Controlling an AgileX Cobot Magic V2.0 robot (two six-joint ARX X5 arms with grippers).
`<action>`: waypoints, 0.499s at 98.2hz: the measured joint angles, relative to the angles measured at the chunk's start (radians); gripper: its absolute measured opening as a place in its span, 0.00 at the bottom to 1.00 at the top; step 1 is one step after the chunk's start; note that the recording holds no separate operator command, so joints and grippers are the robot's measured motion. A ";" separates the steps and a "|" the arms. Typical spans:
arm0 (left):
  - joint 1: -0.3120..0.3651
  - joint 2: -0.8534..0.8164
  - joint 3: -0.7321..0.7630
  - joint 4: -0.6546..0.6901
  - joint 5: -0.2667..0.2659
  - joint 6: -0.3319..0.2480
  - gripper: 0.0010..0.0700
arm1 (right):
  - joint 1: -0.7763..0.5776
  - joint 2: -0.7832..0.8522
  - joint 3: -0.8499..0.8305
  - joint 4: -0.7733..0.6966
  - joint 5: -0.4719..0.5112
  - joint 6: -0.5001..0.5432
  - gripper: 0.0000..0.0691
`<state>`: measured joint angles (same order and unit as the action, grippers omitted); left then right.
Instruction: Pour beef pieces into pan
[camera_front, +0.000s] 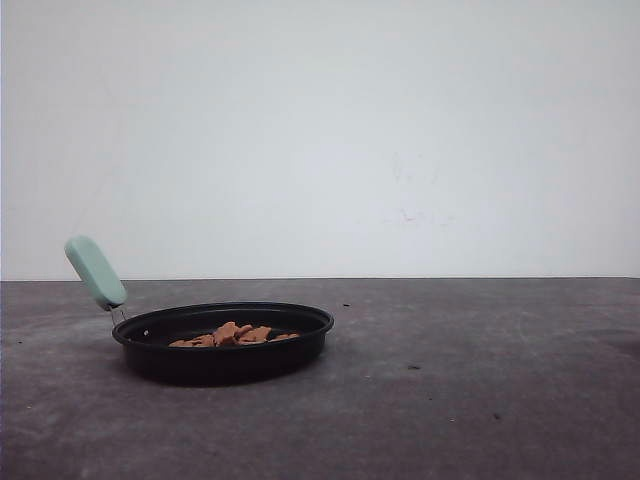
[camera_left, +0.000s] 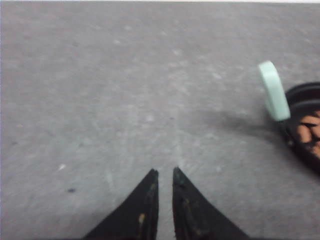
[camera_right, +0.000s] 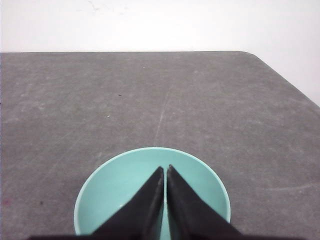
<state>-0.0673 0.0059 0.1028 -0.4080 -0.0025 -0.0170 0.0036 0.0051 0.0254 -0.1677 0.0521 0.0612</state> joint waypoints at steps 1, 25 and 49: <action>0.000 0.000 0.000 0.001 0.002 -0.001 0.02 | 0.000 0.000 0.000 0.000 0.000 0.000 0.01; 0.000 -0.001 -0.005 0.018 0.040 -0.002 0.02 | 0.000 0.000 0.000 0.000 0.000 0.000 0.01; 0.002 -0.001 -0.005 0.019 0.051 -0.014 0.02 | 0.000 0.000 0.000 0.000 0.000 0.000 0.01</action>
<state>-0.0658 0.0051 0.0975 -0.3889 0.0486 -0.0307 0.0036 0.0051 0.0254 -0.1677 0.0521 0.0612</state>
